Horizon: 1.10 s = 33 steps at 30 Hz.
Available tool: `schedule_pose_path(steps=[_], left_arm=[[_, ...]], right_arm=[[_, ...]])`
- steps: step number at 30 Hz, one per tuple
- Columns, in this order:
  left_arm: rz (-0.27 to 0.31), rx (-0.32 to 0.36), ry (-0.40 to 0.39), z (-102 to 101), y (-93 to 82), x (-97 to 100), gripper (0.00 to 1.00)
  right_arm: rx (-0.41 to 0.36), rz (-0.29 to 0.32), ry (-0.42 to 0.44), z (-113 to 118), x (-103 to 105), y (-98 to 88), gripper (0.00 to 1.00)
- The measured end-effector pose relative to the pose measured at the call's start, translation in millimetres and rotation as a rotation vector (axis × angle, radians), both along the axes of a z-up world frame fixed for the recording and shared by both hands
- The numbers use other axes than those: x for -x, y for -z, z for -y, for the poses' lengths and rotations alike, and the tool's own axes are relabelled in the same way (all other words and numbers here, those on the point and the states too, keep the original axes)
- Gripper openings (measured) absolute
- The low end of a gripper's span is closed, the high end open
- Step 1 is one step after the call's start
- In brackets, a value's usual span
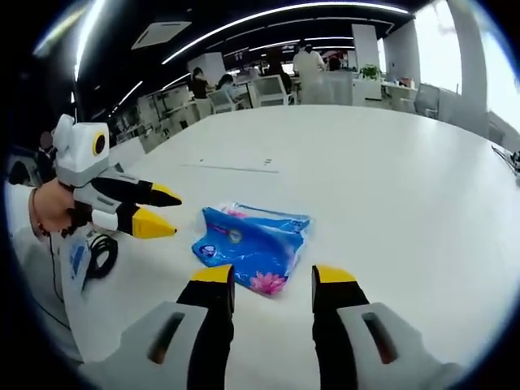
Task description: Arrange the tabletop items into an orderly group along one side of the table until the central work area is clear of visible clutter.
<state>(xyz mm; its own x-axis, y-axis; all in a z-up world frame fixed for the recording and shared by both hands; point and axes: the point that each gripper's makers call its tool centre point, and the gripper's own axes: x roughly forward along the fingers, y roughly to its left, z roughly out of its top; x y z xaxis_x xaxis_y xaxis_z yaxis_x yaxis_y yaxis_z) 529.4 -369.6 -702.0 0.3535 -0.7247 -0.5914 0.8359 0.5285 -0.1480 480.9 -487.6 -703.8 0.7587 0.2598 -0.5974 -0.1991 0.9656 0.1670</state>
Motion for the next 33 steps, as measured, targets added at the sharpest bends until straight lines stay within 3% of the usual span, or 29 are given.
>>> schedule_pose_path(steps=[19, 33], left_arm=[[0.031, 0.031, -0.027, -43.9, -28.4, 15.8, 0.38], [0.027, 0.068, -0.040, -91.4, -50.8, 43.2, 0.39]], right_arm=[[0.002, 0.018, -0.071, -46.7, 23.2, -26.8, 0.45], [-0.016, 0.038, -0.116, -89.0, 41.4, -42.6, 0.44]])
